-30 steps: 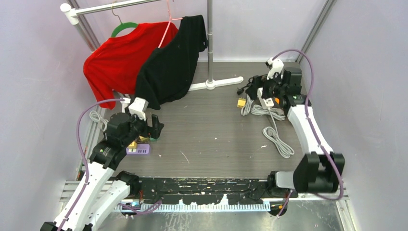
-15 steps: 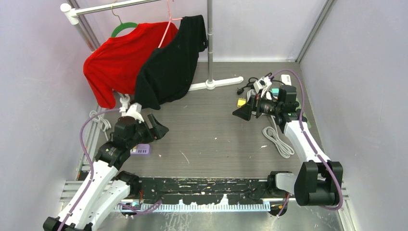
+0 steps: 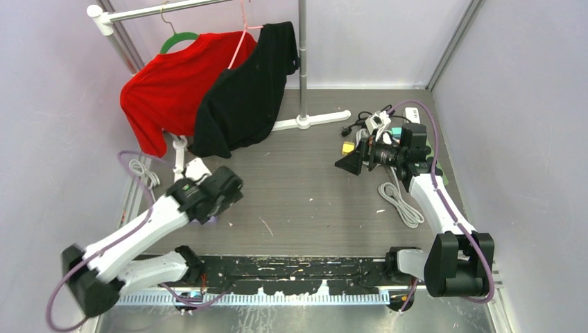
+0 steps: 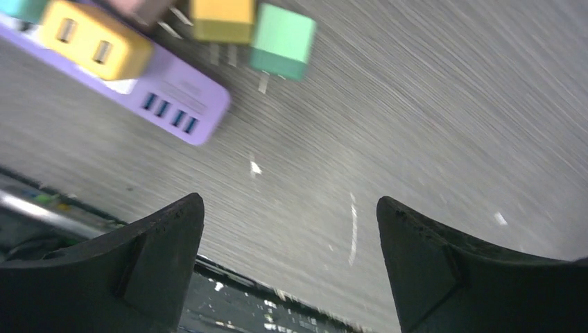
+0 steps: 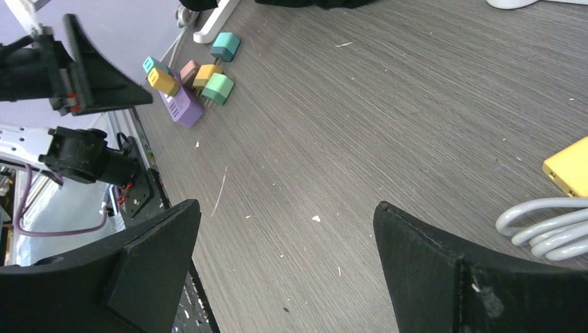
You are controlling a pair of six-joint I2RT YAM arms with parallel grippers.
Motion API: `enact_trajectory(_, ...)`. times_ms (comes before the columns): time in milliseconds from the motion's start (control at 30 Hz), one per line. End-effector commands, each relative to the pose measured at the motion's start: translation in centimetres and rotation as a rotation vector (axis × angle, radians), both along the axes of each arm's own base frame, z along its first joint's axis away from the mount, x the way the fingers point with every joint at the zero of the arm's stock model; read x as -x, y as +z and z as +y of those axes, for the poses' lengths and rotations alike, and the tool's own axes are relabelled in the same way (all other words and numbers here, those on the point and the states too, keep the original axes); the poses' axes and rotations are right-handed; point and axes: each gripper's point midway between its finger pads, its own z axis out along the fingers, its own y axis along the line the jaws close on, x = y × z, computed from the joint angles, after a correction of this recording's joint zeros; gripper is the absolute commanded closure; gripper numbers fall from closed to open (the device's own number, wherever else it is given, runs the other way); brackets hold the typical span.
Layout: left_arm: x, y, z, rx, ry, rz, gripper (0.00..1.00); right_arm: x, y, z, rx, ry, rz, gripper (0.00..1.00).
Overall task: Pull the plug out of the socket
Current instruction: Move the socket to the center of the board.
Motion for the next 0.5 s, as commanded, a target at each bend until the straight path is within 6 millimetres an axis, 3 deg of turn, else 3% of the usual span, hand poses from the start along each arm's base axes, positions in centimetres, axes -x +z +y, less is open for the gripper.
enact_trajectory(0, -0.2, 0.2, 5.8, -0.338, 0.297, 0.035, 0.0, -0.5, 1.8, -0.1, 0.012, 0.006, -0.085, 0.0)
enact_trajectory(133, -0.3, -0.5, 6.8, -0.411, 0.389, 0.049, 0.01, -0.5, 1.7, -0.2, 0.017, 0.005, -0.087, 0.0)
enact_trajectory(233, -1.0, -2.1, 6.4, -0.338, 0.408, 0.039, 0.0, -0.5, 1.6, -0.2, 0.016, 0.008, -0.081, 0.0)
enact_trajectory(467, -0.9, -5.4, 7.8, -0.187, 0.529, 0.082, 0.03, -0.5, 1.6, -0.1, 0.015, 0.011, -0.077, 0.0)
